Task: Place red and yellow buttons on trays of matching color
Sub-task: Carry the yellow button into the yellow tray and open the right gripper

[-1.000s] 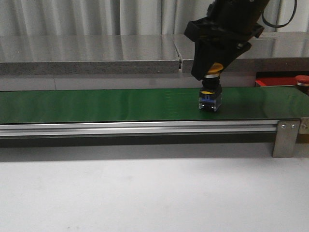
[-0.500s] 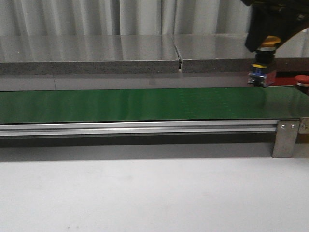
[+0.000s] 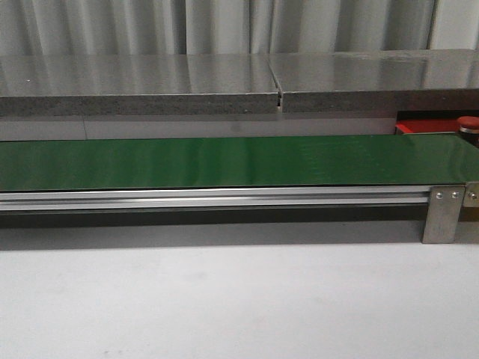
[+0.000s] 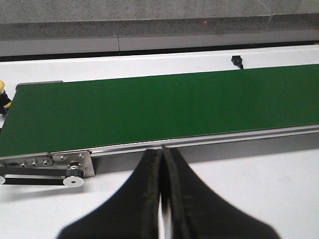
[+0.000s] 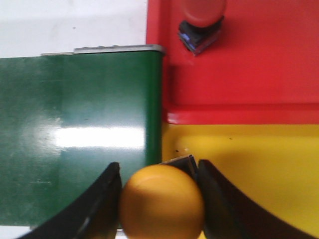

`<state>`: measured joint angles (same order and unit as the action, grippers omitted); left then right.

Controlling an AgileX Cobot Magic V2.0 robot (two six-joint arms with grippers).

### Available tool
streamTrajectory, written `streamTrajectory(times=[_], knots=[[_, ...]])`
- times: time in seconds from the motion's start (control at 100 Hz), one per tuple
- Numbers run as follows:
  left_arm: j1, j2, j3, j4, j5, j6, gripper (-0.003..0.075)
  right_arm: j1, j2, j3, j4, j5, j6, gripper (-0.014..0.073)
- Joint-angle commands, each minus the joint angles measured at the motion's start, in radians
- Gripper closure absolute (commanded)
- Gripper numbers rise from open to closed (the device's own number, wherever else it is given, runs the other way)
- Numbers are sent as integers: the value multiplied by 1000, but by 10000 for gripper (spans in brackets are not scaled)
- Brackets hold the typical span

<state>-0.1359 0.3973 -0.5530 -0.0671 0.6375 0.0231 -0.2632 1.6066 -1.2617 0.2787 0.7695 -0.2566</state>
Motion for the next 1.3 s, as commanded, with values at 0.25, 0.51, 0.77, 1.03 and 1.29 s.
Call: streamTrajectory(times=[0.25, 0.51, 0.77, 1.03, 1.29], knots=[[-8, 7, -25, -13, -74, -5, 739, -70, 7, 54, 74, -151, 5, 295], [-8, 7, -25, -13, -74, -5, 739, -70, 103, 54, 92, -217, 5, 295], [-8, 7, -25, -13, -74, -5, 739, -70, 123, 54, 92, -225, 5, 177], [-8, 7, -25, -13, -74, -5, 739, -70, 114, 54, 91, -225, -7, 97], [-8, 7, -25, -13, -76, -5, 739, -35, 17, 54, 45, -211, -59, 393]])
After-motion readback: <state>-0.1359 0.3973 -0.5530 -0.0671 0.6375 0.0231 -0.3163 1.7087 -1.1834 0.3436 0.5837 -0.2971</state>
